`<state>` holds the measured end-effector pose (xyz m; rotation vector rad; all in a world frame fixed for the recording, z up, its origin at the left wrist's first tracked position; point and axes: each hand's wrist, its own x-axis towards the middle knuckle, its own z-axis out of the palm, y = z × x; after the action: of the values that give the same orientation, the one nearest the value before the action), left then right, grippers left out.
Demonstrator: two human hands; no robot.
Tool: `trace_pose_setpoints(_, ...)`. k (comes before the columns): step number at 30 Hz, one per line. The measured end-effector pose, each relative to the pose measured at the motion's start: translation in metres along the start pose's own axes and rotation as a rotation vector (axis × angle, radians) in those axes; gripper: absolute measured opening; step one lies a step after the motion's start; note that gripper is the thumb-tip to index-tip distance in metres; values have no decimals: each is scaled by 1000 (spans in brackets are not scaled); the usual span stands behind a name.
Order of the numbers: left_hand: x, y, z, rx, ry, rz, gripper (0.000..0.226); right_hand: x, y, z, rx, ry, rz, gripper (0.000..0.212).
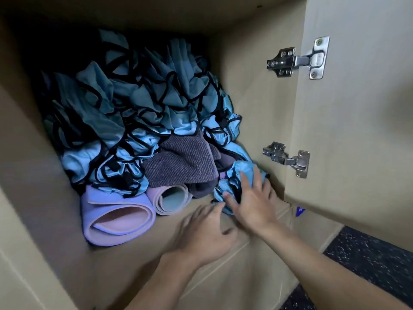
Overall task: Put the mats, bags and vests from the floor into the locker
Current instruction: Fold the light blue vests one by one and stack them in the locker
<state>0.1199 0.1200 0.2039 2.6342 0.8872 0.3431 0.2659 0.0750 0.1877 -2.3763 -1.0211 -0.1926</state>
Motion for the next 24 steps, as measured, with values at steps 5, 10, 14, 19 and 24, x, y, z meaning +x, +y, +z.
trace_pose_setpoints(5, -1, -4, -6, 59, 18, 61, 68, 24, 4, -4, -65, -136, -12, 76)
trace_pose_setpoints(10, -9, -6, -11, 47, -13, 70, 74, 9, 10, -10, -80, -142, -14, 85)
trace_pose_setpoints(14, -19, 1, -14, 46, -24, 69, 60, -14, 17, -18, -34, -136, -25, 84)
trace_pose_setpoints(19, -36, 18, -12, -55, -51, 8, 67, -59, 36, -34, 55, -138, -76, 72)
trace_pose_setpoints(24, -68, 56, 0, 2, -37, 121, 40, -122, 72, -54, 171, -147, -67, 60)
